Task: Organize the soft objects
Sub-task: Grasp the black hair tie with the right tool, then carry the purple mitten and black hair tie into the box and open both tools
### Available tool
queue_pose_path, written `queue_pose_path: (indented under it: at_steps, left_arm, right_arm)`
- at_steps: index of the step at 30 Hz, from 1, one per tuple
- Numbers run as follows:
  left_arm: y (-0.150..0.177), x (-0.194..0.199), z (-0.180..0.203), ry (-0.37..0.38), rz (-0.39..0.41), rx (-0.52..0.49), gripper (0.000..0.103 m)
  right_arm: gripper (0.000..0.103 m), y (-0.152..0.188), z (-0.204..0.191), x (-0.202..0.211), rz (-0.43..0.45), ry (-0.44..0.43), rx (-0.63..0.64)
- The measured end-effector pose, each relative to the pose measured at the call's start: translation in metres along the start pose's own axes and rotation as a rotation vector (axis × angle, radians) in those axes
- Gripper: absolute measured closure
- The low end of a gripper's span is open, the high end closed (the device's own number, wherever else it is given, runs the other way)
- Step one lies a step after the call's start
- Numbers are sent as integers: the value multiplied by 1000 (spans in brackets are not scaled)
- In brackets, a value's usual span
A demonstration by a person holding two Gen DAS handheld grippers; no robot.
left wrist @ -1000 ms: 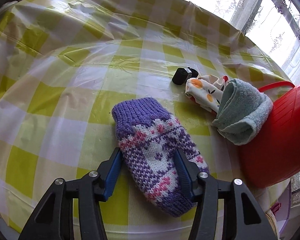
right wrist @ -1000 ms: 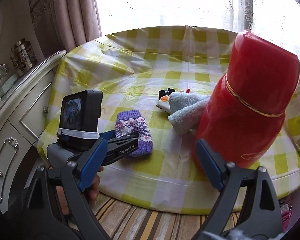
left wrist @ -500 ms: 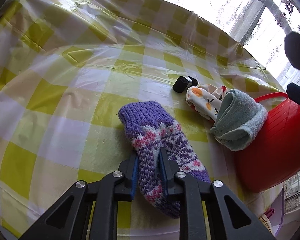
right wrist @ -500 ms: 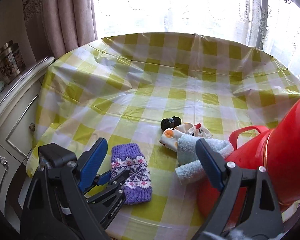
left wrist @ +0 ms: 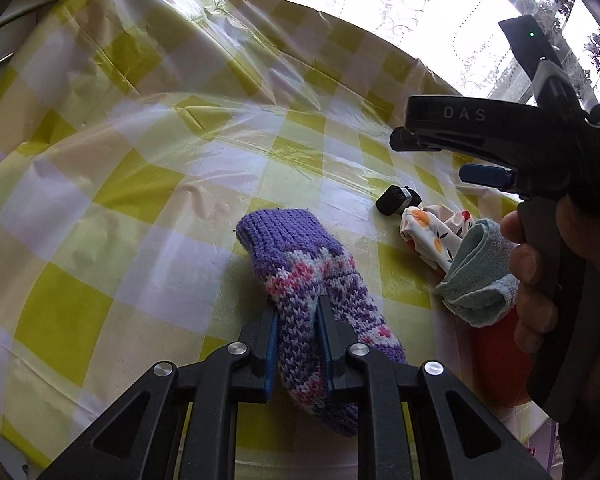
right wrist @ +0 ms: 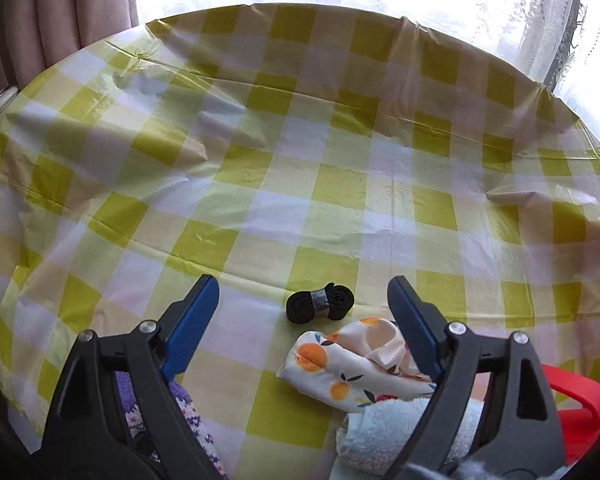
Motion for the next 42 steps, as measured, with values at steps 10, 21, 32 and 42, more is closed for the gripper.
queue_pose_path:
  at_steps: [10,21,32,42]
  left_arm:
    - [0,0,-10,1,10,42,85]
    - [0,0,-10,-3,10,39,85]
    - [0,3,-14,-14,26,55,85]
    - [-2,14,-18,-40,67,65,85]
  right_arm:
    - [39,8,7,-46,-90,47,-5]
    - [73,18,11,-60,-116,22,-8]
    - [73,33,-3,-12,8,-167,38]
    - [73,71,-7,45,63,-241,21]
Point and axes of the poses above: each gripper's, at about its wrist camera, not at the fingertips, and x roughly against the way its jaws point, z to its right, y to its underside, the point moved 4 cm from there along -x, roughly the way its jaws point, and after that the axes turned 8 degrees about -x, right-handed, at the moved point
